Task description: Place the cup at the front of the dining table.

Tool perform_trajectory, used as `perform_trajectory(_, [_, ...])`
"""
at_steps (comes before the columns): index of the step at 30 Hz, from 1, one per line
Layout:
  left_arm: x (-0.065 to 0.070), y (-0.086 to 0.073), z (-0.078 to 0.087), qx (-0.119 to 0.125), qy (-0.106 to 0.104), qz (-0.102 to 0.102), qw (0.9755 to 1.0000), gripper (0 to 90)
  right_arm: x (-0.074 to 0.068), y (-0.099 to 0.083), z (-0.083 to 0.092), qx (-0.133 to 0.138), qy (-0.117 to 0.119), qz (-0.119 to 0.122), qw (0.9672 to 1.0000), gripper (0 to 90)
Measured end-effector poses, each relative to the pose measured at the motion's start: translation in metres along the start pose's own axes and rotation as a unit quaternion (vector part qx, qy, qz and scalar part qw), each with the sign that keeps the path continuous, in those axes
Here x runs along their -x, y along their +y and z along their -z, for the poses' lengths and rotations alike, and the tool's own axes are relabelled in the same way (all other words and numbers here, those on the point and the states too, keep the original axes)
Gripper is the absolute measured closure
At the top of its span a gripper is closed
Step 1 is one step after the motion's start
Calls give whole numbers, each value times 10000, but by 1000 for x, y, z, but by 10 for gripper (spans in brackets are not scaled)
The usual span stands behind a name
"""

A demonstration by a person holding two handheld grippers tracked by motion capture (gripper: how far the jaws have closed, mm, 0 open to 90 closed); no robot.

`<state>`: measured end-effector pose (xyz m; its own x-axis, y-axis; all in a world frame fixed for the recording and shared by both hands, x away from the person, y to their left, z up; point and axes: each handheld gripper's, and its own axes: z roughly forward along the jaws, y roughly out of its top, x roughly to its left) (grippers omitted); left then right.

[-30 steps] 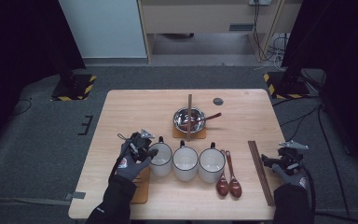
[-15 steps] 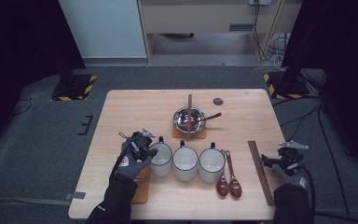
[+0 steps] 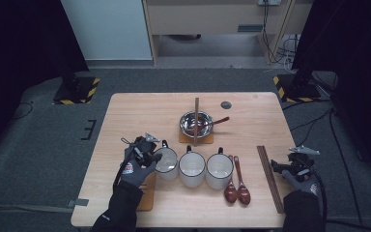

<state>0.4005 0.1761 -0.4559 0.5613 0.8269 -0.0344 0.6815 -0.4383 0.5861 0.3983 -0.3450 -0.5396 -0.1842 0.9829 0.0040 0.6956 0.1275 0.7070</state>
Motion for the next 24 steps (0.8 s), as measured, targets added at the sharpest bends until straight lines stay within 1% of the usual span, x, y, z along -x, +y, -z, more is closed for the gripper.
perform_trajectory(6, [0,-1,8,94,82,0,9999,821,0,0,0,-2,-1,6,10000,4])
perform_trajectory(11, [-4,-6,14,248,111,106,9996,823,0,0,0,-3,2,4,10000,4])
perform_trajectory(15, [-8,-10,18,296,129,132,9994,823,0,0,0,-3,2,6,10000,4])
perform_trajectory(21, [-13,-14,24,466,183,217,9985,823,0,0,0,-6,-15,-4,10000,4])
perform_trajectory(24, [-15,-16,25,523,175,258,9981,823,0,0,0,-7,-16,-5,10000,4])
